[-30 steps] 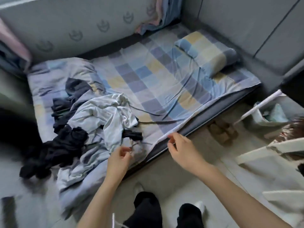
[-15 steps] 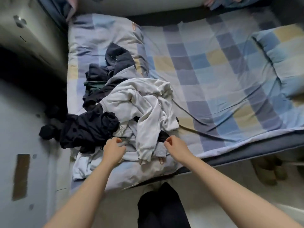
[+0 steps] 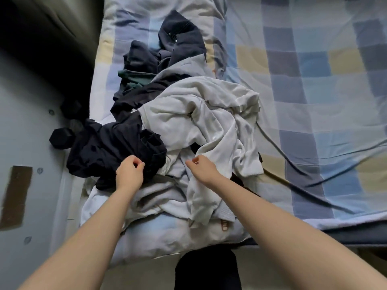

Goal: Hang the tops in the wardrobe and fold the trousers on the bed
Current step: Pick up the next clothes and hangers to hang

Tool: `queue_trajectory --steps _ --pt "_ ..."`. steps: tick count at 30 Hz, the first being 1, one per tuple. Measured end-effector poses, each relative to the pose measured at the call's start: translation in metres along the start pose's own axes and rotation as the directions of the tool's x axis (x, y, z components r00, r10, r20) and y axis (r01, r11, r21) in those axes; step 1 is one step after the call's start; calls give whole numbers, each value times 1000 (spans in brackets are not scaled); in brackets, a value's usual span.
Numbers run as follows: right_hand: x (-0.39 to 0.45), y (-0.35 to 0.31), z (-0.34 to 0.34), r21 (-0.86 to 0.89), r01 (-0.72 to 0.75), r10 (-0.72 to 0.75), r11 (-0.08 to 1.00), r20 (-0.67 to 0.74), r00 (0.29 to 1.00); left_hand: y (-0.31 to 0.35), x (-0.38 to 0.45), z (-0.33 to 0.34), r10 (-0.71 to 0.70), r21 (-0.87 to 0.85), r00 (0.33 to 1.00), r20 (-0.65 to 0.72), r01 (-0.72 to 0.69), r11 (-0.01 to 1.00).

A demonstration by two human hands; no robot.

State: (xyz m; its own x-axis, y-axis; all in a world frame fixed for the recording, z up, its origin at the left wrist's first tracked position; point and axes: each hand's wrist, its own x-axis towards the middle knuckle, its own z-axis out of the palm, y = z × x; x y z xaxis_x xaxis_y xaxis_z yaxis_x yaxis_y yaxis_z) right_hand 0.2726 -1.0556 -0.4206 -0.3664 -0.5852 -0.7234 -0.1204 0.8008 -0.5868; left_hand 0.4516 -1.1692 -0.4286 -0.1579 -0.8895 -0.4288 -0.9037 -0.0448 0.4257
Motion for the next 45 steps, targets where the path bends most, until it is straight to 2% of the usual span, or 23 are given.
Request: queue_trajectory --steps 2,5,6,8,11,15,18,20,22,25,28,30,32,34,36,37,38,40,42,44,45 --pt "3 -14 4 134 -19 14 991 37 999 10 -13 3 45 -170 999 -1 -45 984" --pt "0 -39 1 422 -182 96 888 216 972 32 -56 6 173 -408 980 102 -117 905" --pt "-2 -43 -1 465 -238 130 853 252 959 37 -72 6 203 -466 970 136 -118 877" --pt "-10 -49 -10 481 -254 144 839 254 957 42 -101 0 218 -548 961 173 -90 832" --pt "-29 -48 -26 568 -235 165 789 172 971 43 -131 -13 175 -616 971 165 -37 787" --pt "-75 -42 -47 782 -242 244 574 119 962 51 -156 -33 93 -624 980 176 38 781" --pt "-125 -45 -66 912 -161 201 378 89 976 57 -166 -54 -44 -648 982 186 156 745" --pt "-157 -51 -78 932 -71 133 355 25 991 59 -167 -67 -184 -680 969 162 245 691" --pt "-195 -62 -91 931 35 44 364 -55 998 63 -170 -84 -271 -667 954 129 286 688" --pt "-248 -79 -107 945 141 -65 295 -127 990 70 -172 -108 -257 -562 964 74 253 788" --pt "-301 -93 -117 951 222 -95 214 -206 974 78 -182 -128 -213 -491 976 46 208 846" --pt "-332 -95 -125 958 249 -69 141 -241 968 79 -185 -138 -247 -567 967 69 242 787" --pt "-356 -92 -138 959 273 6 81 -274 962 77 -184 -153 -273 -698 955 111 271 663" --pt "-377 -87 -155 944 317 83 91 -324 942 81 -188 -173 -201 -768 975 90 197 609" --pt "-398 -84 -165 913 372 82 166 -388 918 100 -205 -185 -20 -759 996 91 82 646" --pt "-409 -84 -166 901 385 50 198 -402 914 116 -220 -187 101 -741 985 137 35 671" --pt "-419 -85 -164 895 386 18 224 -400 916 132 -238 -184 228 -720 952 206 -10 694" --pt "-434 -89 -159 886 383 -21 263 -391 920 160 -273 -173 462 -681 814 351 -116 723" --pt "-454 -86 -161 865 410 -46 290 -415 909 181 -305 -158 667 -656 587 459 -282 700" --pt "-478 -79 -169 836 455 -64 308 -459 886 196 -329 -141 773 -655 368 517 -411 634" --pt "-490 -75 -173 824 470 -62 316 -477 877 201 -338 -134 794 -664 300 530 -436 608"
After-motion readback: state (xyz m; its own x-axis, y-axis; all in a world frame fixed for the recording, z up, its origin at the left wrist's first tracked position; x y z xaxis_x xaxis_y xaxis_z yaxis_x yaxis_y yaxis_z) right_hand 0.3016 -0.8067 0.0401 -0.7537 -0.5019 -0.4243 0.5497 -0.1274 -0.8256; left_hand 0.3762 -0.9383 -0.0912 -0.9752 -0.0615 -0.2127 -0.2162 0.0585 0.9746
